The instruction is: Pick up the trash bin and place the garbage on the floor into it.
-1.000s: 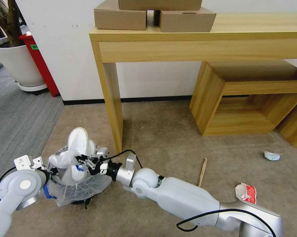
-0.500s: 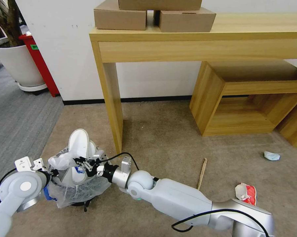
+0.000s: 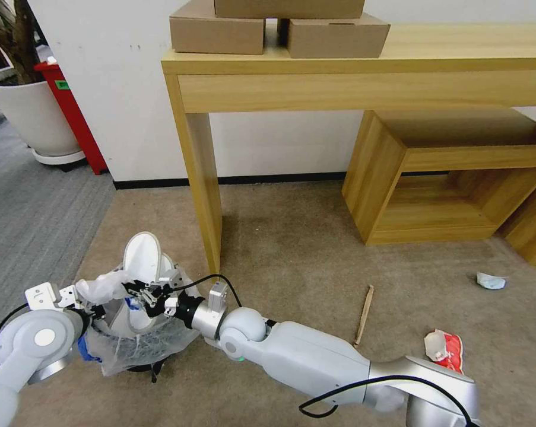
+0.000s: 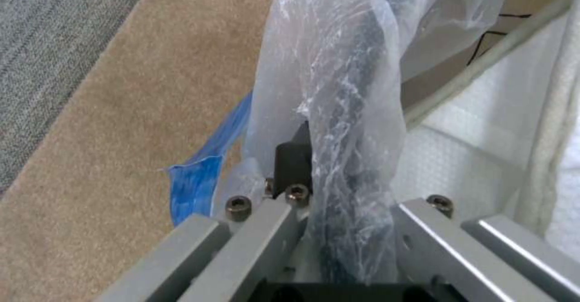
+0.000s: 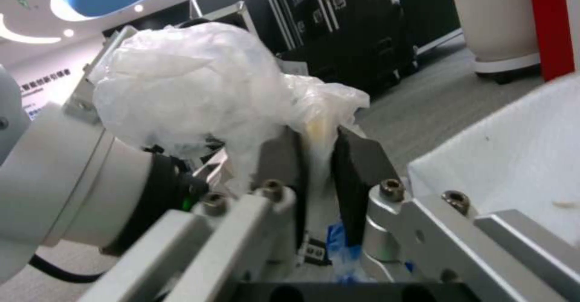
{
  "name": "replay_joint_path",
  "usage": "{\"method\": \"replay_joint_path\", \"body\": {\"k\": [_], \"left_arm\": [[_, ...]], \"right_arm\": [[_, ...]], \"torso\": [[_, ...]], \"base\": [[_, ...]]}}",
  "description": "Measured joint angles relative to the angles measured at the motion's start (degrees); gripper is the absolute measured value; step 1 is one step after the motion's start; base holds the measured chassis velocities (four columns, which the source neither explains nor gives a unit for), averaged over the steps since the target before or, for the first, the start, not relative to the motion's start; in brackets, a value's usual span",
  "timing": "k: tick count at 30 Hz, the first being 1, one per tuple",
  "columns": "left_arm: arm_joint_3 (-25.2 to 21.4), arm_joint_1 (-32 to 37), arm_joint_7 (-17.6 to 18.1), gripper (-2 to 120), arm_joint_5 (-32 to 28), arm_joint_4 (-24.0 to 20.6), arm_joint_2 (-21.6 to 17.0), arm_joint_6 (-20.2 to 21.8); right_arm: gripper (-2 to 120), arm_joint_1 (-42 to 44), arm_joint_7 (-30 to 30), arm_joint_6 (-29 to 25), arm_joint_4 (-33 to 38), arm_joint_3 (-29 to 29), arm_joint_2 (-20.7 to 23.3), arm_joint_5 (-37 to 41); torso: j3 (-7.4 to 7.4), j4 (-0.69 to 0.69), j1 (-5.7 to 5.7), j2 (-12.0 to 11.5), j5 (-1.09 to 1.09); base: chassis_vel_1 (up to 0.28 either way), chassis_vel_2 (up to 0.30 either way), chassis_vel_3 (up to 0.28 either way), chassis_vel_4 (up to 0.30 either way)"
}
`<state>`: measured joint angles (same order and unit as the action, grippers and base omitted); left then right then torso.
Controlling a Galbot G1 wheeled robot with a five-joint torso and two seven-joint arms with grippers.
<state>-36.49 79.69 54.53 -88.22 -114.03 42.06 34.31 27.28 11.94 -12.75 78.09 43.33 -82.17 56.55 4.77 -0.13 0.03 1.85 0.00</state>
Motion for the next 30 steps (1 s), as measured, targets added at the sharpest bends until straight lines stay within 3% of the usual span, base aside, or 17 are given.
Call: {"method": "replay_joint_path", "body": {"k": [19, 23, 26, 30], "left_arm": [[0.15, -0.22, -0.03, 0, -0.1, -0.12, -0.23, 0.0], [0.17, -0.22, -0.03, 0, -0.17, -0.17, -0.4, -0.02], [0.17, -0.21, -0.04, 0, -0.18, -0.18, -0.45, -0.05], [0.16, -0.07, -0.04, 0, -0.19, -0.24, -0.57, -0.09]], "right_arm": [[90, 0.0, -1.15, 0.28, -0.13, -0.2, 0.3, -0.32], [100, -0.26, -1.46, 0.29, -0.15, -0.71, 0.69, -0.64], [100, -0.38, -1.56, 0.43, -0.19, -0.9, 0.74, -0.65], [100, -0.9, -5.93, 3.47, 0.22, -1.03, 0.76, -0.95]], "torso": [[0.0, 0.0, 0.0, 0.0, 0.0], [0.0, 0.0, 0.0, 0.0, 0.0], [0.0, 0.0, 0.0, 0.0, 0.0], [0.0, 0.0, 0.0, 0.0, 0.0]], "base": [[0.0, 0.0, 0.0, 0.0], [0.0, 0.0, 0.0, 0.0], [0.0, 0.0, 0.0, 0.0], [0.0, 0.0, 0.0, 0.0]]}}
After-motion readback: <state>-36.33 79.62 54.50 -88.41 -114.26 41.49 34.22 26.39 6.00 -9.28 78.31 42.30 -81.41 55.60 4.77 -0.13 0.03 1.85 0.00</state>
